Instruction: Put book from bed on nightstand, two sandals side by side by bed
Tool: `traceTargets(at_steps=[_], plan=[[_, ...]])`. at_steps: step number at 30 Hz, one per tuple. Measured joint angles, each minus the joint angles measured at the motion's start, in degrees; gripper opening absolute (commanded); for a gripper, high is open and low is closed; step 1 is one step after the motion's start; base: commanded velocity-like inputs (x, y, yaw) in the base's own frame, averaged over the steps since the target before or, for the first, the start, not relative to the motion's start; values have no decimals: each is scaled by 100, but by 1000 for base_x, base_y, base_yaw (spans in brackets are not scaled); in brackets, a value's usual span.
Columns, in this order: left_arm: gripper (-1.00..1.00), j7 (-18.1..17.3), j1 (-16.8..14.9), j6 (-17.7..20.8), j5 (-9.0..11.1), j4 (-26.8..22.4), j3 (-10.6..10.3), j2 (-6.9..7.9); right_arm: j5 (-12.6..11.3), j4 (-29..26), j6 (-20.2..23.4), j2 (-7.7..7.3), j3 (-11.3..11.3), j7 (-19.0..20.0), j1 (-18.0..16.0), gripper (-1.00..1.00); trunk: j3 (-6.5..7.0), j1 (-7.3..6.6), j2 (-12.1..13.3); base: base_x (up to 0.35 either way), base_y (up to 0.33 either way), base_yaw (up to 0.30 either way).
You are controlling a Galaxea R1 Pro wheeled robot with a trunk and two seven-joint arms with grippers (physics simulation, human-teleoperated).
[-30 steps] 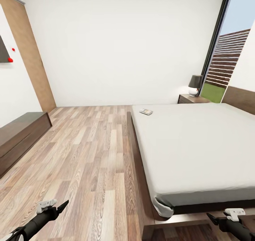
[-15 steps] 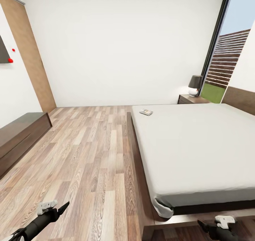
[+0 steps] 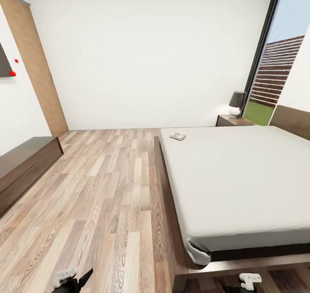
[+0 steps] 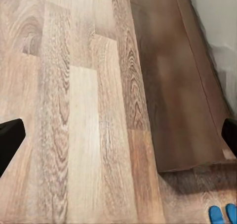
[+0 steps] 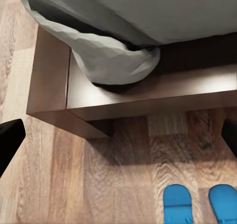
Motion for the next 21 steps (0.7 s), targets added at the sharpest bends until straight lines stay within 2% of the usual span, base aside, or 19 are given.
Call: traceTargets(at_steps=[5, 12, 21], plan=[[100, 864, -1, -276, -3, 250, -9, -58, 6, -3, -4, 13, -1, 0, 0, 100, 0, 0, 0, 0, 0, 0], [100, 1031, -1, -307, -4, 278, -14, -93, 13, -6, -4, 16, 0, 0, 0, 100, 0, 0, 0, 0, 0, 0], [100, 1068, -1, -313, -5, 282, -15, -99, 15, -5, -4, 23, -1, 0, 0, 100, 0, 0, 0, 0, 0, 0]])
